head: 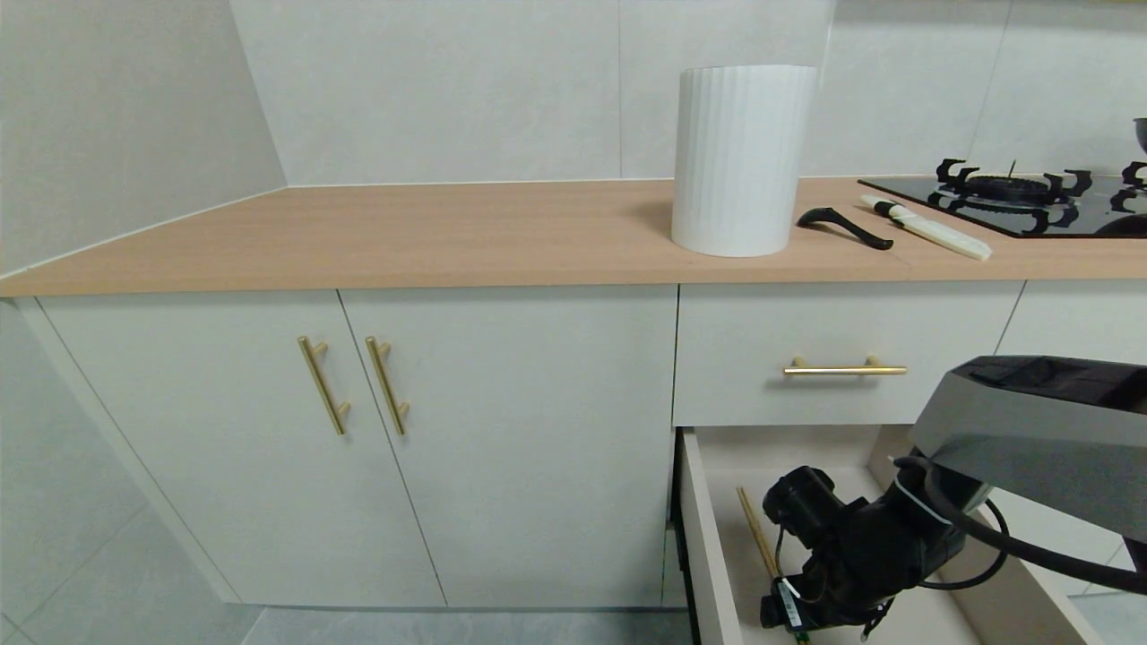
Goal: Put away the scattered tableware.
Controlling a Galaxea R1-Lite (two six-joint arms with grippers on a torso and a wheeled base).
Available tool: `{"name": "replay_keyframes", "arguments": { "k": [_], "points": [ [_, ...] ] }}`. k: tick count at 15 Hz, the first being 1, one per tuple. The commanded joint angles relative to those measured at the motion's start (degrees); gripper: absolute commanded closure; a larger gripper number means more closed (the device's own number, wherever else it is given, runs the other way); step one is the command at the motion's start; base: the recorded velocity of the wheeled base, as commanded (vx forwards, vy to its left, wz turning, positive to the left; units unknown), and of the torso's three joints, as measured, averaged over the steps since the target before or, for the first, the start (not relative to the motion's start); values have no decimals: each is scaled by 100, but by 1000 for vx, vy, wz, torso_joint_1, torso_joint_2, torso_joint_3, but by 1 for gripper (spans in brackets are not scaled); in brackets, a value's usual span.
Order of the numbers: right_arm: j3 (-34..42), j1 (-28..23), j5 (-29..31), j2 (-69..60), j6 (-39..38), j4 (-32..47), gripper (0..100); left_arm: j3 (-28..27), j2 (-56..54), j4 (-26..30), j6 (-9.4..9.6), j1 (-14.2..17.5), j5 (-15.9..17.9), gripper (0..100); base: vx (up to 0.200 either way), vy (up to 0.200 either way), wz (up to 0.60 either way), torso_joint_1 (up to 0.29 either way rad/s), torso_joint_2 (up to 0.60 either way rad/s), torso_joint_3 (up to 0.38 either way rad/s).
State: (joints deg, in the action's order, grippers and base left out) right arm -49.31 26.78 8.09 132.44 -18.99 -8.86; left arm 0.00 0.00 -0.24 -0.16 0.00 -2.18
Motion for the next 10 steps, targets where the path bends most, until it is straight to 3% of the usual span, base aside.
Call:
{"name": "replay_keyframes", "arguments": {
  "k": [1,4,10],
  "points": [
    [-8,2,-1,-8,-8,7,0,0,0,-2,-2,0,-2,0,0,0,0,0,0,0],
    [36,-6,8,-227,-78,43,0,0,0,-2,-2,0,-2,0,0,0,0,0,0,0],
    [387,-428,8,-3005,141,86,0,0,0,-2,-2,0,-2,0,0,0,0,0,0,0]
  ]
}}
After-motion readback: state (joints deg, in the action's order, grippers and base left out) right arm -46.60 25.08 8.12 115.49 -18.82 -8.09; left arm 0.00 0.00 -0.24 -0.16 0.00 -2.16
